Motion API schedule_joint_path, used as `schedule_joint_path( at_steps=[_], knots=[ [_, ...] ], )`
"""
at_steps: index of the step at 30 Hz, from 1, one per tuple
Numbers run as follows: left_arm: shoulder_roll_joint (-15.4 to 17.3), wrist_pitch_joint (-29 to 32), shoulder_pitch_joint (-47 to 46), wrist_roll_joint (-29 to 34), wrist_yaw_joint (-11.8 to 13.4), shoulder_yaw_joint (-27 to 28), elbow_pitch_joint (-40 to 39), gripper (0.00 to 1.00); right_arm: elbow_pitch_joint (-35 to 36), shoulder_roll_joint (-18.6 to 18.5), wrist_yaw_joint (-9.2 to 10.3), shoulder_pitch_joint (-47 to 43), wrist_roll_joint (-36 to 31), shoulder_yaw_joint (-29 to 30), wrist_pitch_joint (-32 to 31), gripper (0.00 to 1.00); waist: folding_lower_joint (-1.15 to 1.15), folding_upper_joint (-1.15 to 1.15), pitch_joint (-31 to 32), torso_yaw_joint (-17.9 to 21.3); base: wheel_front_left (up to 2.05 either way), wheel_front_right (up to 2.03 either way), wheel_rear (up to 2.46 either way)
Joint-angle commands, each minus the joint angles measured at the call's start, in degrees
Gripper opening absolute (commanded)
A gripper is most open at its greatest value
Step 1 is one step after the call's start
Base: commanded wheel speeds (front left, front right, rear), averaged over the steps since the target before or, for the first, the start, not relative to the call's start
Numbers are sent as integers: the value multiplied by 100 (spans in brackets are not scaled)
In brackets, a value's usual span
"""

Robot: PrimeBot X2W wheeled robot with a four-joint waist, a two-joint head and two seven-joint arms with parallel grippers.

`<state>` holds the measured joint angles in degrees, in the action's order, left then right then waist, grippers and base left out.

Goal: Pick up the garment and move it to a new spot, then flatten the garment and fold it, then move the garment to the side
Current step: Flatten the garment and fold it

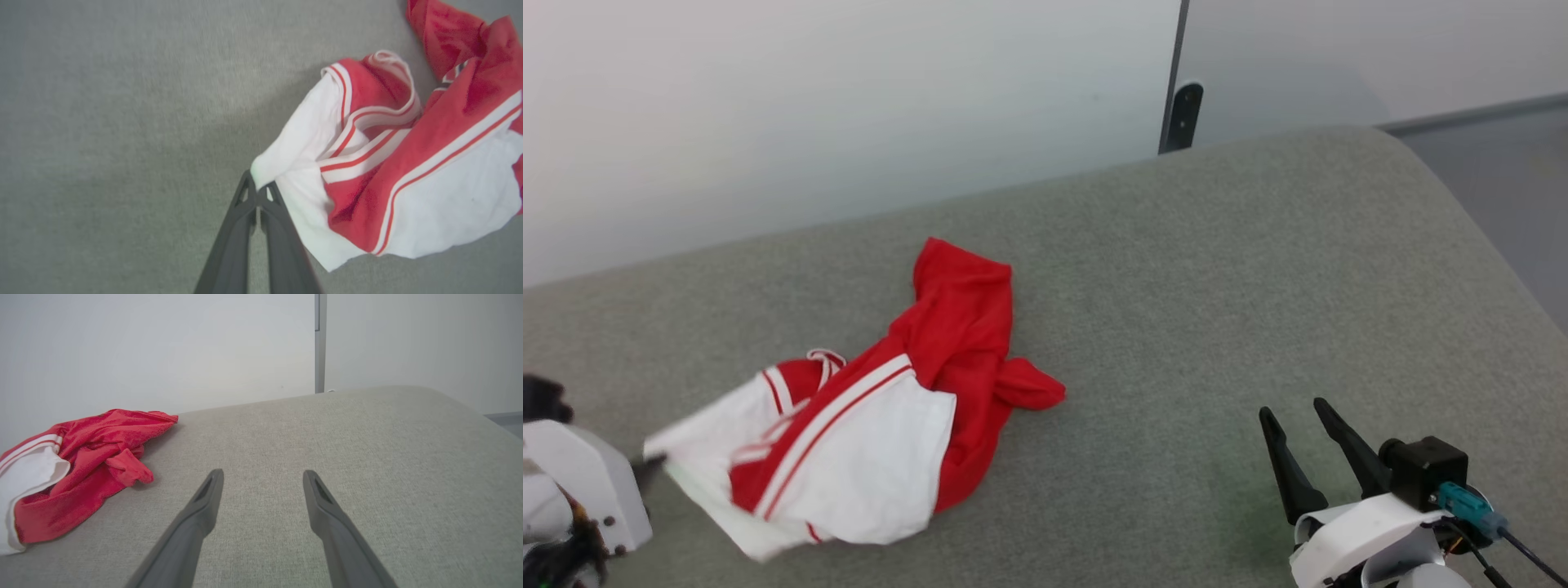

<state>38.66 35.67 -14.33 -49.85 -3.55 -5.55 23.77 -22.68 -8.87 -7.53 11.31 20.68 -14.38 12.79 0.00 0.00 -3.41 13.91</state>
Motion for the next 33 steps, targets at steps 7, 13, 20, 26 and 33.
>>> schedule_joint_path(
  at_steps=[7,13,20,26,33],
  knots=[
    [-273,-1869,472,463,-175,151,-541,100,52,33,7,-289,-58,46,134,100,0,0,325,-398,0,0,0],
    [-638,-3346,966,821,-262,134,-788,100,126,74,7,-356,-116,10,170,100,0,0,411,-563,0,0,0],
    [-1055,-5047,1358,1827,-137,40,-946,100,405,109,7,-532,-187,126,229,100,0,0,508,-745,0,0,0],
    [-1622,-5086,1582,2292,-58,511,-1174,100,530,104,7,-670,-315,198,244,100,0,0,606,-939,0,0,0],
    [-2221,-5080,1698,2622,-266,1155,-1105,100,506,130,7,-690,-420,7,246,100,0,0,788,-1497,0,0,0]
  ],
)
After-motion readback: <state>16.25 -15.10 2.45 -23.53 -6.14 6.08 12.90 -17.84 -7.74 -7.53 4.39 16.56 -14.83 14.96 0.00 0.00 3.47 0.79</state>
